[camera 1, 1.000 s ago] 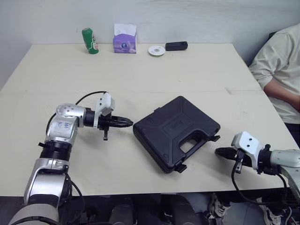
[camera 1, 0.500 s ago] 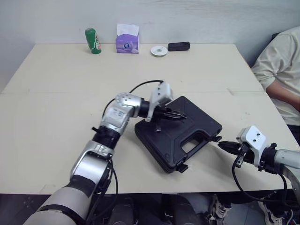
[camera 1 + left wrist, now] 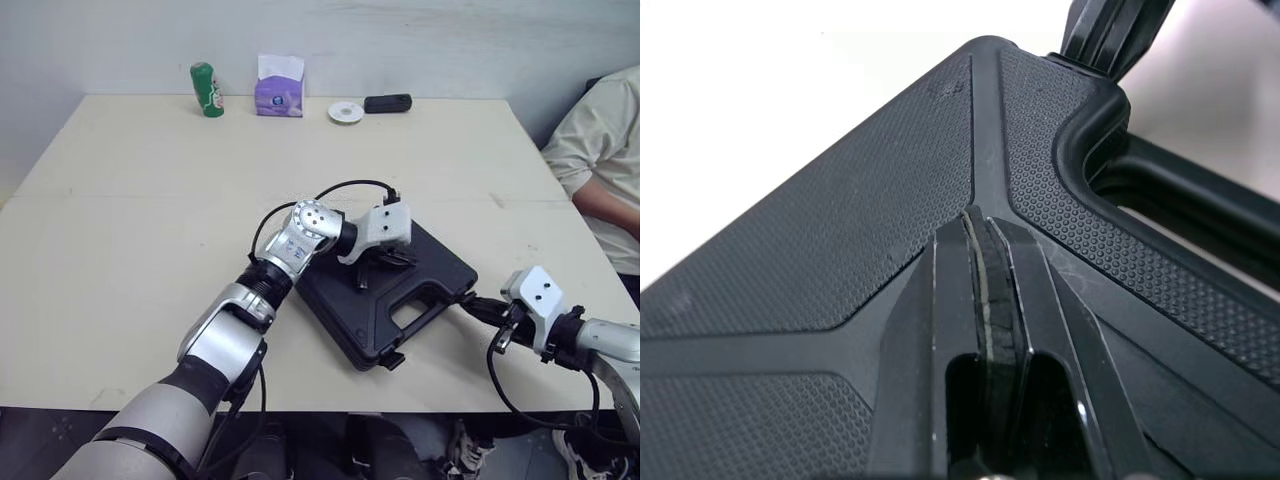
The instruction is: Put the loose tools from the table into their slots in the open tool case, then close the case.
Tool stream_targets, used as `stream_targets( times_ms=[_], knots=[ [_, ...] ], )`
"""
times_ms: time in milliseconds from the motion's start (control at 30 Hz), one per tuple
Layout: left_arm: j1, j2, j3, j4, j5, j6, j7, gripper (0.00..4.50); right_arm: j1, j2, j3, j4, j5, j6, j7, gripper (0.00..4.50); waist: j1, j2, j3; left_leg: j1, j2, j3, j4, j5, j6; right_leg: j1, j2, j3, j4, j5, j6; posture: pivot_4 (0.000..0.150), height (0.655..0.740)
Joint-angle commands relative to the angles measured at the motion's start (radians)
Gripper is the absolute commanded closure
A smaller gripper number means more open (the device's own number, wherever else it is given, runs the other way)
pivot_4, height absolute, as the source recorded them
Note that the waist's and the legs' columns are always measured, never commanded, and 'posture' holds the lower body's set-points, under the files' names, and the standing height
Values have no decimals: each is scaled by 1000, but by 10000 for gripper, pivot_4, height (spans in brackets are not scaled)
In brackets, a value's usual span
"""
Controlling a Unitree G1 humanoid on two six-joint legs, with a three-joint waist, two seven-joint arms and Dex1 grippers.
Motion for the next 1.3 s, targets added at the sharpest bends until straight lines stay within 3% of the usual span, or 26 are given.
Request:
stream_targets(
  times_ms=[33,1300],
  knots=[
    [65,-24,-84,83,91,13,-9,45000,-19,-1,-17,-62,16,-2,-13,44643,0,0,-1,0,0,0,0,0,0,0,0,0,0,0,0,1500,7278],
    [54,-72,-76,136,123,-27,19,45000,-150,12,15,-181,60,160,-19,44643,-31,0,-2,1,1,0,-2,-1,0,0,1,0,-1,0,0,1500,7278]
  ],
)
